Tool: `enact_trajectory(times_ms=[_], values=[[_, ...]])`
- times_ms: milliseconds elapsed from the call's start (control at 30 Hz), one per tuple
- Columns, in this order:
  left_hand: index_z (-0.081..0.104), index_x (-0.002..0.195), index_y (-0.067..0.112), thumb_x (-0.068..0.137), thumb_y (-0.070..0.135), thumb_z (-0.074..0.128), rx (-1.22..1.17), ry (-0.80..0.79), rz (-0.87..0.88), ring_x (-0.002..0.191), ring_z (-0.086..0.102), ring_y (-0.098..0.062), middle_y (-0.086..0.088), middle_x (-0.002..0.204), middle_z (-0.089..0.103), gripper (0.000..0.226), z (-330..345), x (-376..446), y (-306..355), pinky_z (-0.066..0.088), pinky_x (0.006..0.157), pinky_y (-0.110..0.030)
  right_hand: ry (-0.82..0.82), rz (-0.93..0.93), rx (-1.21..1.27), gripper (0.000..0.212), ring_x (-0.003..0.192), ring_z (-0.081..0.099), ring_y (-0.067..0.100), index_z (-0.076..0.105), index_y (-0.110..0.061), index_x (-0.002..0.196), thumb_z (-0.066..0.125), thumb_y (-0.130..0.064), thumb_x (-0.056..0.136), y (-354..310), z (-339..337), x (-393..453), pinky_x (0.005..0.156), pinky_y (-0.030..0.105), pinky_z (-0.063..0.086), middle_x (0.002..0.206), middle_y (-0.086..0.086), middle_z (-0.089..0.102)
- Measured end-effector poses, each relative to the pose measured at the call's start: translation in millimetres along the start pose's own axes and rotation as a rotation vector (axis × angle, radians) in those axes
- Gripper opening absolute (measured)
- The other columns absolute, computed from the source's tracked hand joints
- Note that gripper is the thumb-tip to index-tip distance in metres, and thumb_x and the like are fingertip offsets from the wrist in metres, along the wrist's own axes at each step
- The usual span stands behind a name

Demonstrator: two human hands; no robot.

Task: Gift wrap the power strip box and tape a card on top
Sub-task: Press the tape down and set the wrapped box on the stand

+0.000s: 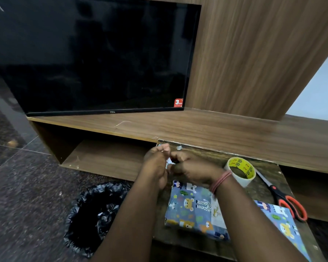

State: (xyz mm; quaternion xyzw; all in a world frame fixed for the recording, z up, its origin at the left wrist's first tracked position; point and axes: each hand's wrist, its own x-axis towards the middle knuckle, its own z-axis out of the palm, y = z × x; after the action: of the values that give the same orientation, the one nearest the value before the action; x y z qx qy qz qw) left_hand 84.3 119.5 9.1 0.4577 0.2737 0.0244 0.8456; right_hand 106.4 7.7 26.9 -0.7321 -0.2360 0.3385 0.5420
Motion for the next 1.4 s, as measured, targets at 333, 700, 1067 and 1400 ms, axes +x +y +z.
enact_trajectory(times_ms=[333,700,1067,1400], values=[[0.057,0.090,0.006,0.108,0.000,0.029,-0.102,0.211,0.004,0.029,0.038,-0.001,0.001,0.050,0.050,0.034,-18.4,3.1,10.7,0.027,0.033,-0.011,0.479,0.105,-0.827,0.034,0.116,0.062,0.029,0.073,-0.015,0.117,0.061,-0.005,0.087,38.0,-53.5,63.7,0.097,0.028,0.047,0.123,0.012,0.069],[0.058,0.097,0.009,0.104,0.015,0.034,-0.334,0.049,-0.311,0.062,0.040,-0.018,-0.005,0.078,0.047,0.025,-14.0,-8.0,18.3,0.035,0.059,-0.028,0.619,-0.046,0.130,0.012,0.069,0.071,0.020,0.070,-0.006,0.087,0.070,0.006,0.087,8.1,-40.8,12.1,0.070,0.028,0.058,0.078,0.011,0.074],[0.058,0.097,0.005,0.105,-0.009,0.022,-0.280,-0.158,-0.186,0.053,0.053,-0.013,-0.009,0.072,0.059,0.039,5.8,-27.2,9.2,0.048,0.049,-0.020,0.424,-0.076,0.047,0.018,0.068,0.065,0.021,0.066,0.001,0.095,0.054,0.014,0.091,-14.8,-24.8,-17.5,0.057,0.025,0.054,0.086,0.021,0.073],[0.062,0.090,0.006,0.105,0.004,0.035,-0.400,0.110,-0.229,0.050,0.032,-0.011,-0.002,0.068,0.038,0.030,-13.1,-3.4,19.6,0.027,0.054,-0.024,0.435,0.178,-0.836,0.006,0.092,0.068,0.016,0.079,-0.019,0.090,0.076,-0.020,0.085,47.4,-41.8,-3.6,0.073,0.017,0.039,0.094,0.001,0.076]])
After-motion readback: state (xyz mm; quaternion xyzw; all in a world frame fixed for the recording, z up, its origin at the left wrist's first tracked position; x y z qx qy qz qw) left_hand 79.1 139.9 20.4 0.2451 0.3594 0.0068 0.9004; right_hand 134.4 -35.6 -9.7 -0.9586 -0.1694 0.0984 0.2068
